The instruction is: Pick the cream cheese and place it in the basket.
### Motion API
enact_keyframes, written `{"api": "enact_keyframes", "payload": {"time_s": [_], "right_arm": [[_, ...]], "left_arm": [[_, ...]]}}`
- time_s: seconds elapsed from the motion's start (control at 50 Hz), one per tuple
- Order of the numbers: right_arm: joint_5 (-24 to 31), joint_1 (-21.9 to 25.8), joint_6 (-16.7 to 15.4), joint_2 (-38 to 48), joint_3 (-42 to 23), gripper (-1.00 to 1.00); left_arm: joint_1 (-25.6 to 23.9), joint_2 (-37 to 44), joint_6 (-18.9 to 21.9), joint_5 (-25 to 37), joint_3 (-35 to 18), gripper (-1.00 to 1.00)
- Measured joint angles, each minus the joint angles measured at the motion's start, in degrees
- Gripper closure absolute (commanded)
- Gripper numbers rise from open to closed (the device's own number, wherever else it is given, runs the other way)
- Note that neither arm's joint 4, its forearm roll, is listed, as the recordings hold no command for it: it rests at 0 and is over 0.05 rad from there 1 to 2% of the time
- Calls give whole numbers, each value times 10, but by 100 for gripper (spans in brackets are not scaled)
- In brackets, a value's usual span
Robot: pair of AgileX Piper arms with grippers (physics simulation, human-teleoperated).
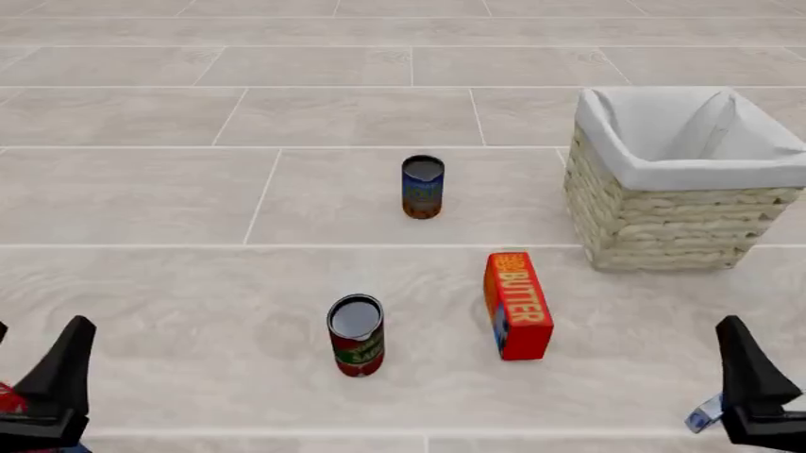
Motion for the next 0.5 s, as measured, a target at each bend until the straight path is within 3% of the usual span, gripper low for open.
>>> {"api": "enact_keyframes", "payload": {"time_s": [0.26,0.5], "right_arm": [[24,-4,1,5,-24,-100],[71,0,-19,20,-78,-100]], "left_arm": [[11,-1,-10,0,-8,-100],[16,0,-14,3,-12,-100]]}}
